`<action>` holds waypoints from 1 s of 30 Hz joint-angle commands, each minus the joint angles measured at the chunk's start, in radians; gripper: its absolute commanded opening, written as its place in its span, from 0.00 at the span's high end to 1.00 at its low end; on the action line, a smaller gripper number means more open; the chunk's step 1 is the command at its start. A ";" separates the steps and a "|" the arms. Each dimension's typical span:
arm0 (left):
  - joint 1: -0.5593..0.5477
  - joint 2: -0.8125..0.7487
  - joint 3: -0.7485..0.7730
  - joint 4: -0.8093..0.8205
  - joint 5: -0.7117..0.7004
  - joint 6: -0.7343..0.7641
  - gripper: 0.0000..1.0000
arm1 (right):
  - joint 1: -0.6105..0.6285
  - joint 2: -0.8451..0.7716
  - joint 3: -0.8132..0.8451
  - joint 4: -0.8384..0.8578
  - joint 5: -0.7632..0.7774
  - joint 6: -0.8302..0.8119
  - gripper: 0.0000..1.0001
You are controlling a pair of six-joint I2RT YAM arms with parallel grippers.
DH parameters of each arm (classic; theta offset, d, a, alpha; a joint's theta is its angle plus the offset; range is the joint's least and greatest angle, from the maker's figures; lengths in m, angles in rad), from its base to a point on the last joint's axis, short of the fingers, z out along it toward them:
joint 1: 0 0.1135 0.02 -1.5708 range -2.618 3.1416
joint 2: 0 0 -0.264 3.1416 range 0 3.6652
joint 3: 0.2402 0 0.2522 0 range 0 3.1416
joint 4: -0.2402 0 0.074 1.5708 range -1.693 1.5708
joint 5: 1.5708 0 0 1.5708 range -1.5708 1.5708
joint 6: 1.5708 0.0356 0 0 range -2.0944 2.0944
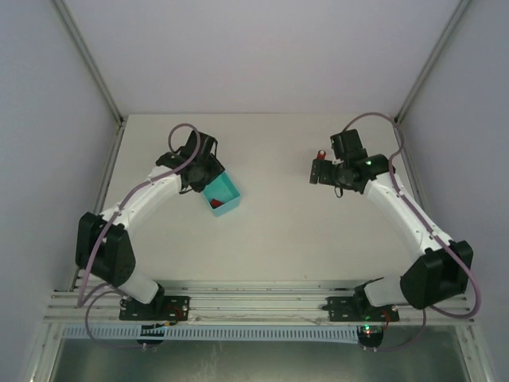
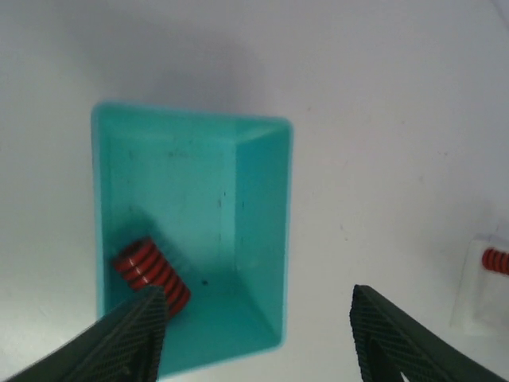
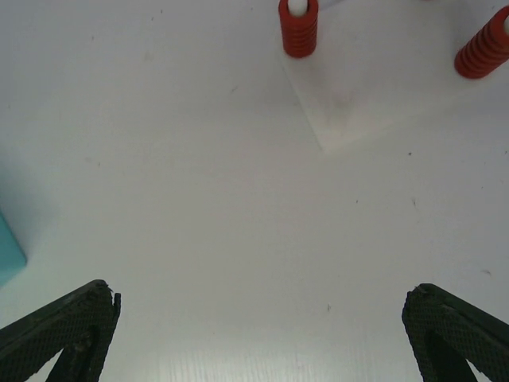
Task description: Install the large spring
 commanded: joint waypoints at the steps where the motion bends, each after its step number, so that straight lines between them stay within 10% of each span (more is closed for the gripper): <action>1: -0.001 0.087 0.098 -0.133 0.096 -0.216 0.39 | 0.029 -0.053 -0.055 -0.011 0.039 -0.017 0.01; 10: -0.012 0.304 0.291 -0.379 0.020 -0.354 0.61 | 0.049 -0.116 -0.081 -0.019 0.083 -0.055 0.01; 19: -0.015 0.562 0.607 -0.710 -0.002 -0.419 0.61 | 0.054 -0.148 -0.112 -0.033 0.105 -0.053 0.01; 30: -0.016 0.566 0.524 -0.630 0.056 -0.466 0.52 | 0.054 -0.159 -0.108 -0.042 0.135 -0.064 0.01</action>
